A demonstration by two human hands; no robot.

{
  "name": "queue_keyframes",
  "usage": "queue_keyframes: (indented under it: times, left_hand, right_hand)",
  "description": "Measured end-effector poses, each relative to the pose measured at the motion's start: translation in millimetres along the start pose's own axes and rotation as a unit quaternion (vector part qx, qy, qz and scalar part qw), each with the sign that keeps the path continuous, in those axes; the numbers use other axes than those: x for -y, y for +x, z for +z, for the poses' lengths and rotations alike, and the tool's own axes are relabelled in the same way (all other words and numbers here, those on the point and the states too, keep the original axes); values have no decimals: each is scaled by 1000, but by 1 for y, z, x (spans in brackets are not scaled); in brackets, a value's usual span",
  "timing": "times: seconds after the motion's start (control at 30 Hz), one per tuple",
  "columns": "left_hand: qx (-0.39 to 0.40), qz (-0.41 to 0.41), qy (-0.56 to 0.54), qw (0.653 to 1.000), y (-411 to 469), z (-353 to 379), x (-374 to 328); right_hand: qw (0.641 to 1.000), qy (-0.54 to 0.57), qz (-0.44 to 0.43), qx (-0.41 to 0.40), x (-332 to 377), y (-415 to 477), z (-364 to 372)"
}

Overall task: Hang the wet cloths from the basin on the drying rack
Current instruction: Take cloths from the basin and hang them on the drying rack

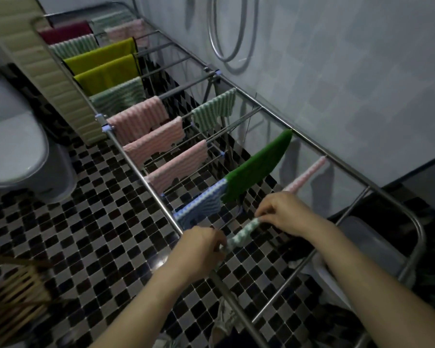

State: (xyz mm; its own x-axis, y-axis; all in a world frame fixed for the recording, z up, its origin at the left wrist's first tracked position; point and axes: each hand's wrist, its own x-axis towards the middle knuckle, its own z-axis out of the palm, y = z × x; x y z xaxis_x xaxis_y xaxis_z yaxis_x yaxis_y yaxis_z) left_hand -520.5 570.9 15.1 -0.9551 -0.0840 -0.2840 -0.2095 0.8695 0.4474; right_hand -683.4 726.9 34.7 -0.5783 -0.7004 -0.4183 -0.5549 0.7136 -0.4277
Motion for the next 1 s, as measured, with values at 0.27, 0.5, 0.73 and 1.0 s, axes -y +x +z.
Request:
queue_keyframes:
  times: [0.27,0.5,0.73,1.0]
  left_hand:
    - [-71,3,-121,990,-19,1,16]
    - [-187,-121,-395,891,-86,-30,77]
    - [-306,-191,-477,802,-164,-55,136]
    - [-436,-324,-450,709,-253,-74,213]
  right_hand:
    - [995,-10,66,-69,30,-11,11]
    - [993,47,13,-109,114,-15,28]
    - [983,123,-102,-88,235,12,63]
    - [958,201,-204,18,389,55,135]
